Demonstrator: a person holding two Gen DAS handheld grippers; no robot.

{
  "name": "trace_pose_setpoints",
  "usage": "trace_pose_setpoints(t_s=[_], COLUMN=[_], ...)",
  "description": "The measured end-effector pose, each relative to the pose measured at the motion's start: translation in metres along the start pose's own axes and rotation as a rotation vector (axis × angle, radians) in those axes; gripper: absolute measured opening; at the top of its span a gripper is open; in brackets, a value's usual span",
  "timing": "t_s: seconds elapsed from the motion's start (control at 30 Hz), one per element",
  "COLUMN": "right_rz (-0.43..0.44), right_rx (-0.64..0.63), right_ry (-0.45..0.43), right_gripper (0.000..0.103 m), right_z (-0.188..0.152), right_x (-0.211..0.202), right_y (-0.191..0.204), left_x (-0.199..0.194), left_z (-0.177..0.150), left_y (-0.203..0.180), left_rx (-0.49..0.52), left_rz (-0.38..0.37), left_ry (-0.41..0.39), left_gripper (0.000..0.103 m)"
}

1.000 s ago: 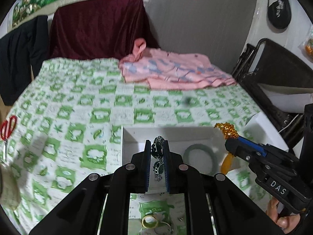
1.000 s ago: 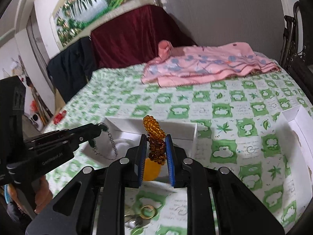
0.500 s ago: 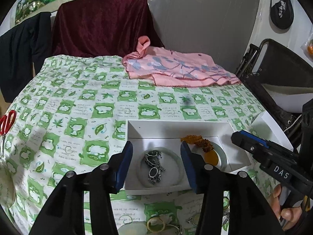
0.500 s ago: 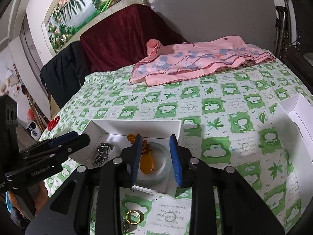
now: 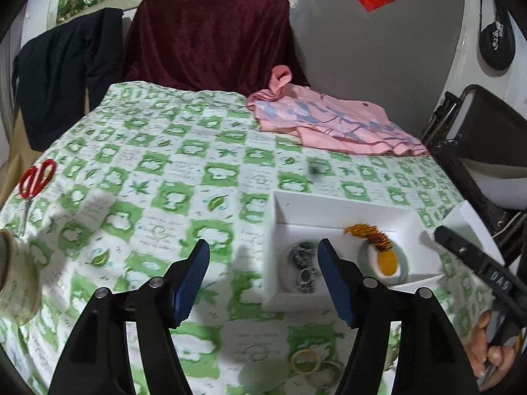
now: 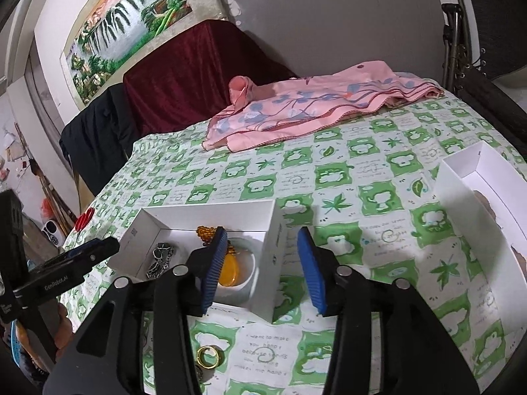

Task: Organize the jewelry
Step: 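Carry keychain and amber bracelet into the vivo box and open both grippers, then withdraw both grippers from the box toward the remaining rings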

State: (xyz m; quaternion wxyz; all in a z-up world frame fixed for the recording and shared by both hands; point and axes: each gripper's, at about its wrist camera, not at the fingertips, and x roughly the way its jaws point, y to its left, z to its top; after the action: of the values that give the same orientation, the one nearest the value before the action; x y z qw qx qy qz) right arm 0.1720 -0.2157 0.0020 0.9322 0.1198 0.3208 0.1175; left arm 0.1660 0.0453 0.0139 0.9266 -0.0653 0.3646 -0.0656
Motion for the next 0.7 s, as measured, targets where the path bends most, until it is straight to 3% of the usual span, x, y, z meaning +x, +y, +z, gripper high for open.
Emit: trace_pose_setpoints(t_s=[0.17, 0.43, 0.7], right_rz=[-0.014, -0.028, -0.017], right_rx=[0.007, 0.019, -0.012], right_ry=[0.001, 0.003, 0.019], right_gripper=[0.045, 0.049, 0.058], right_z=[-0.005, -0.020, -0.043], right_x=[-0.003, -0.015, -0.032], right_y=[-0.003, -0.006, 0.006], left_x=[-0.007, -0.016, -0.025], left_z=[-0.008, -0.024, -0.044], left_y=[0.008, 0.018, 0.009], left_rx=[0.001, -0.024, 0.016], left_rz=[0.047, 0.063, 0.076], left_ry=[-0.008, 0.013, 0.036], left_gripper=[0.071, 0.074, 0.083])
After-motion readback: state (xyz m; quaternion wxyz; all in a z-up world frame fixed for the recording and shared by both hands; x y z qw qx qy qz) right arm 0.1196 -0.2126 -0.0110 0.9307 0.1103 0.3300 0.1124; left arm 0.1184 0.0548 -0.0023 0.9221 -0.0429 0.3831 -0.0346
